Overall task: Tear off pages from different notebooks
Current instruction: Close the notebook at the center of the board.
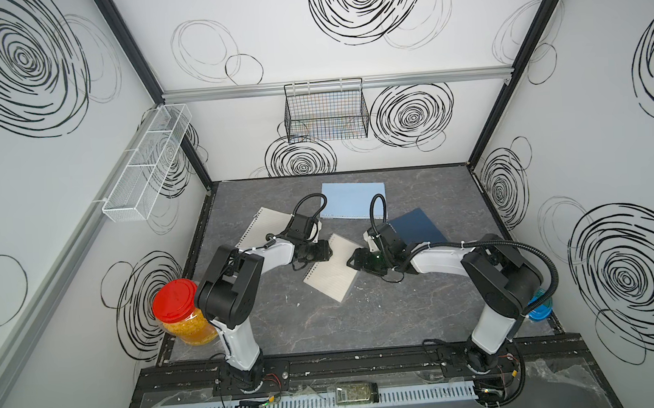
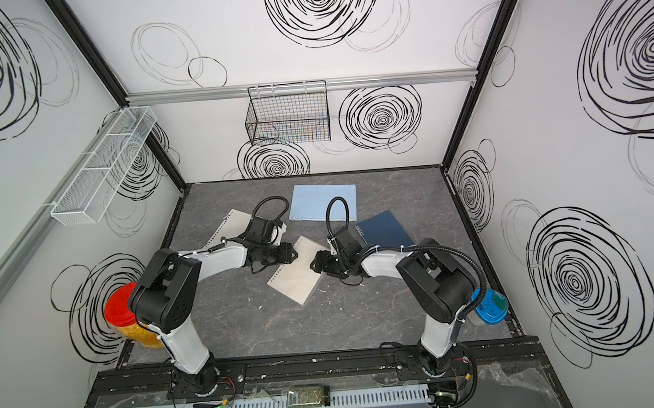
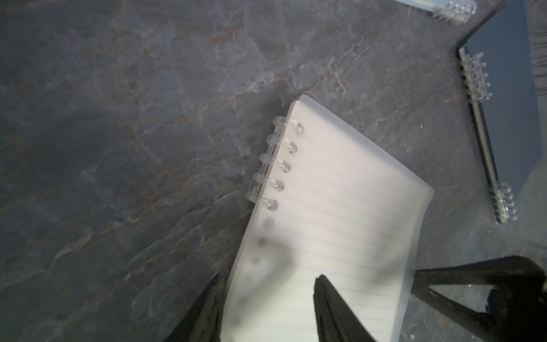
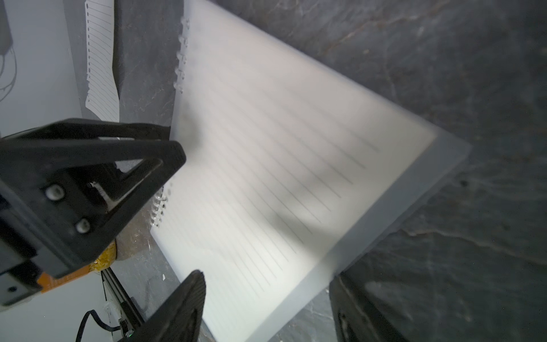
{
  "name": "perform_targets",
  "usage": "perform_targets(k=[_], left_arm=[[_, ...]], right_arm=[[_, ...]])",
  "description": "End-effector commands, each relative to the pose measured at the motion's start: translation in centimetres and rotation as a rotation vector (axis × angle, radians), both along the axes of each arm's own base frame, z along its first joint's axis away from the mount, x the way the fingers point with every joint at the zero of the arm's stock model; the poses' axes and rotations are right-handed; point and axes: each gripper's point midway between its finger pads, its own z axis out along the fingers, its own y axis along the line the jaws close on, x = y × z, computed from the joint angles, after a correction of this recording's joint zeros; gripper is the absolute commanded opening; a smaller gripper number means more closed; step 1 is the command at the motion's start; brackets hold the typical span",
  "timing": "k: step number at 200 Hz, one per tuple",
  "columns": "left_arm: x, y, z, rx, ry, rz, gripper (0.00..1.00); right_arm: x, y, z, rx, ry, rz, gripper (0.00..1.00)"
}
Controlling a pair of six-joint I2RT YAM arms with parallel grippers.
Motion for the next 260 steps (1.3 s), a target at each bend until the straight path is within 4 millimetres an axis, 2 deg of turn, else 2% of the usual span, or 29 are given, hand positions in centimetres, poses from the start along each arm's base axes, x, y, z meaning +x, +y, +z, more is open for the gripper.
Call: perform_targets(k=[1, 45, 75, 136, 167, 196, 235, 260], left_arm=[[-2.4, -2.4, 2.3, -0.144, 0.037, -0.04, 0.52], [-2.6, -2.7, 6.6, -0.237, -0.04, -0.009, 0.52], [-3.1, -3.0, 7.6, -0.289, -0.051, -0.001, 0.52], [-4.0, -3.3, 7.6, -0.296, -0.048, 0.025, 0.4], [-4.1, -2.5, 6.7, -0.154, -0.063, 0.054, 0.38], [-4.1, -2.4, 6.1, -0.075, -0.072, 0.065, 0.28], [-3.8, -1.4, 5.0, 0.042, -0.084, 0.095, 0.08], [-3.8, -1.1, 4.2, 0.073, -0.077, 0.095, 0.01]], right_arm=[[-1.7, -1.3, -4.0, -0.072, 0.094, -0.004, 0.7], [-1.9, -1.4, -4.0, -0.045, 0.092, -0.007, 0.7], [-1.8, -1.0, -3.6, -0.02, 0.085, 0.003, 0.7], [-1.8, -0.5, -3.4, 0.016, 0.08, 0.01, 0.7], [-1.8, -0.4, -3.3, 0.023, 0.077, 0.012, 0.7], [-1.8, -0.5, -3.2, 0.02, 0.077, 0.015, 0.7], [-1.8, -0.6, -2.7, 0.023, 0.067, 0.014, 0.7], [-1.9, -0.4, -2.3, 0.038, 0.063, 0.021, 0.7]])
